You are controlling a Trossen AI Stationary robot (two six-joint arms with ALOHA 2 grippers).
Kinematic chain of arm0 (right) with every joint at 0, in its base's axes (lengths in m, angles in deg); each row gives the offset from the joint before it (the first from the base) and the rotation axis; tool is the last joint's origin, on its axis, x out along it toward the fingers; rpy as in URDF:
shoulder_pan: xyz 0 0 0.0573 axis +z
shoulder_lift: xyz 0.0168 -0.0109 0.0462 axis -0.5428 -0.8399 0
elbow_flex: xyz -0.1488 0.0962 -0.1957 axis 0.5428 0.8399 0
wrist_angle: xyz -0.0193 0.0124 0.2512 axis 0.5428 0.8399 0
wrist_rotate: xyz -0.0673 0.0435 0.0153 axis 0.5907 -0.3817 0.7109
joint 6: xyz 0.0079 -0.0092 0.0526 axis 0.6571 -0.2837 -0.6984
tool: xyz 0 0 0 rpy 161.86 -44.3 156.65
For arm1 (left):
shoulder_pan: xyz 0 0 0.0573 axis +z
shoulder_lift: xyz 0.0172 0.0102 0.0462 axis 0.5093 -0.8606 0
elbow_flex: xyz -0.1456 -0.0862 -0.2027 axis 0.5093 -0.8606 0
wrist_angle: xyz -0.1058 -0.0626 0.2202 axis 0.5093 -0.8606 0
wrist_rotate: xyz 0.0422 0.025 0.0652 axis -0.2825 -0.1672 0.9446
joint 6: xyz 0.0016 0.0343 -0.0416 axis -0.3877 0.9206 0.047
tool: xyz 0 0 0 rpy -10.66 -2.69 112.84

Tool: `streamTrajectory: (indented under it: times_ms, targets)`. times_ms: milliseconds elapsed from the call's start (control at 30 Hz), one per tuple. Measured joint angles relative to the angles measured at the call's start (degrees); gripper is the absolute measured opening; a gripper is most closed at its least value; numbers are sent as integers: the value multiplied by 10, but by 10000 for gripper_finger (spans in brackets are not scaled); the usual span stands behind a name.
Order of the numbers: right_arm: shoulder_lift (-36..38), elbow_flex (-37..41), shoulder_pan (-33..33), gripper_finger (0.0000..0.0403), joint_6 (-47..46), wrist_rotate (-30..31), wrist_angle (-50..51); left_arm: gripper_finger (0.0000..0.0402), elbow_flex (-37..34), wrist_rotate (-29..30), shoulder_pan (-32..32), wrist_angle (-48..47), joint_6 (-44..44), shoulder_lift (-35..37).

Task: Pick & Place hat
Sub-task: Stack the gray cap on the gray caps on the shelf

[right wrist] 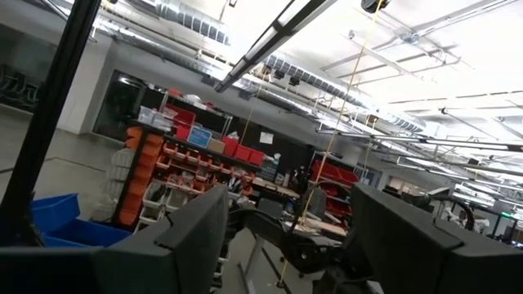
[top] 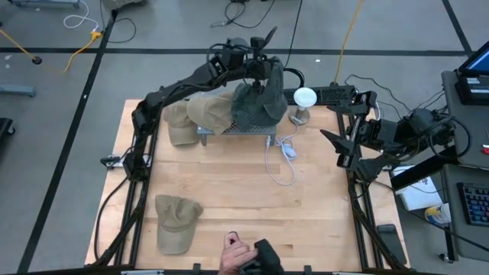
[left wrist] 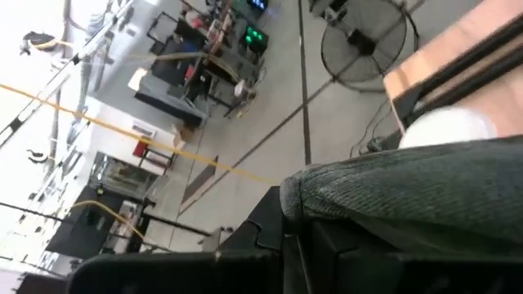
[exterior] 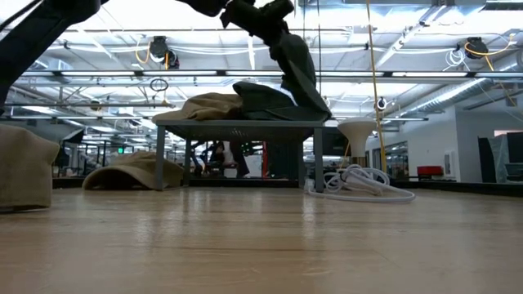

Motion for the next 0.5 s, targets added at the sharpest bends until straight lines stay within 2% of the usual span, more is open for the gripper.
streamTrajectory:
  times_ms: [167, 300, 400, 500]
  targets:
    - [0, 0, 0, 251, 1, 0, 0, 16, -29, -36, 3, 23, -8, 29]
    - [1, 0, 0, 251, 0, 6, 0, 16, -59, -44, 12, 0, -8, 68]
    - [1, 0, 0, 251, 1, 18, 1, 16, -103, -45, 20, 16, -12, 102]
    - [1, 0, 0, 251, 4, 20, 1, 16, -170, -44, 25, 84, -46, 133]
